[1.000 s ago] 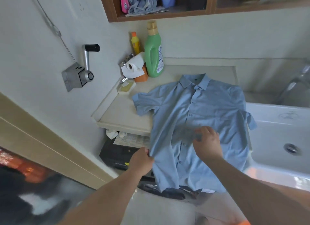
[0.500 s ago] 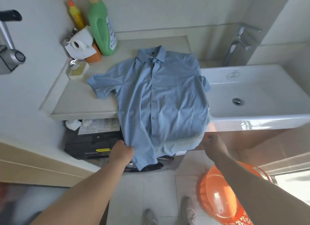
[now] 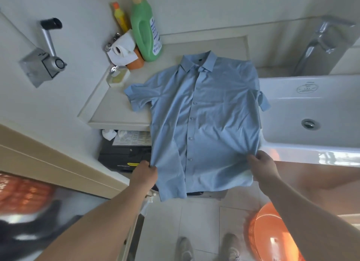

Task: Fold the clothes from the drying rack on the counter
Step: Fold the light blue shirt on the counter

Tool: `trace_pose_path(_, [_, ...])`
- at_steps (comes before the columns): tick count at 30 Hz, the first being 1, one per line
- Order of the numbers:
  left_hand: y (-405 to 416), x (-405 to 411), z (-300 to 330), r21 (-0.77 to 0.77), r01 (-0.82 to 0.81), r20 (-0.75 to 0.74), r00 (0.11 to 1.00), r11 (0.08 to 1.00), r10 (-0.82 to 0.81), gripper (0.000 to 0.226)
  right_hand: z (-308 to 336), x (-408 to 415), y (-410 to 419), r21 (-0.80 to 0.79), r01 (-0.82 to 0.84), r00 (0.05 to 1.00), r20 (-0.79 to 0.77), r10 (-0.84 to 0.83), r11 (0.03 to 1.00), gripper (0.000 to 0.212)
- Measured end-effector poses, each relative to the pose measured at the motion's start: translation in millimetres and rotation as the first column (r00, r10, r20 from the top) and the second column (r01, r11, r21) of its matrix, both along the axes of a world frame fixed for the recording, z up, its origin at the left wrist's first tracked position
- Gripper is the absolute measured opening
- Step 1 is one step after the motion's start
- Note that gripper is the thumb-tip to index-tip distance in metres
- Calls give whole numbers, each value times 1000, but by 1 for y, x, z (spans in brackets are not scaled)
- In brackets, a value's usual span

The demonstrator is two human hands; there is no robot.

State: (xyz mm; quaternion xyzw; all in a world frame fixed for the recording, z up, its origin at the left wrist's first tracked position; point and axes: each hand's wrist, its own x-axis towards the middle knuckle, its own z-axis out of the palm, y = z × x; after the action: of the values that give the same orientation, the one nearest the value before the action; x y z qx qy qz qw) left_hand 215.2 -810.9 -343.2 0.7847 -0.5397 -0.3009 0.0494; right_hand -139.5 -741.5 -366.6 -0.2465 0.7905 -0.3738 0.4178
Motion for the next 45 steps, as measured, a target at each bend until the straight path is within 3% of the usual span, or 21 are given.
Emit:
trace_pose_path(2, [-1, 3, 4, -20, -21, -5, 1000, 1000, 21, 17, 4, -4, 1, -28, 11, 999, 50, -10, 1000, 12])
trace_pose_path(4, [0, 6, 6, -37, -59, -24, 998, 998, 58, 18, 9, -8, 3, -52, 34, 980, 198, -23, 998, 6])
trace_pose_path(7, [2, 7, 10, -46, -109, -68, 992, 993, 105, 20, 7, -15, 10, -81, 85, 825, 565, -25, 993, 30])
trace_pose_path(10, [10, 10, 10, -8, -87, -108, 990, 996, 85, 28, 10, -15, 16, -50, 156, 718, 692, -79, 987, 46])
trace_pose_path(15, [22, 14, 3, 13, -36, -149, 988, 999, 38, 32, 13, -4, 21, -26, 57, 823, 567, -32, 998, 29])
trace_pose_path(18, [25, 5, 8, -12, -21, -156, 988, 1000, 19, 24, 10, 4, 16, 13, -96, 937, 338, 86, 995, 21])
trace_pose_path(21, [26, -3, 10, -6, -13, -160, 987, 1000, 11, 17, 9, 11, 6, 37, -107, 984, 149, 100, 994, 16])
trace_pose_path(26, [31, -13, 11, -11, 21, -132, 991, 1000, -22, 14, 3, 17, -7, 103, -141, 988, -43, 146, 985, 19])
trace_pose_path(32, [34, -16, 12, -5, 8, -110, 994, 1000, -9, 12, -1, 21, -17, 119, -183, 959, -198, 204, 976, 39])
trace_pose_path(36, [33, -15, 12, 1, 22, -77, 997, 1000, -21, 11, -6, 27, -20, 173, -198, 937, -257, 238, 965, 32])
trace_pose_path(41, [31, -16, 11, 10, 40, -58, 998, 999, -40, 10, -7, 40, -24, 246, -191, 929, -267, 256, 950, 41])
trace_pose_path(45, [30, -17, 9, 10, 53, -52, 997, 999, -52, 7, -13, 39, -21, 217, -178, 923, -302, 239, 960, 26])
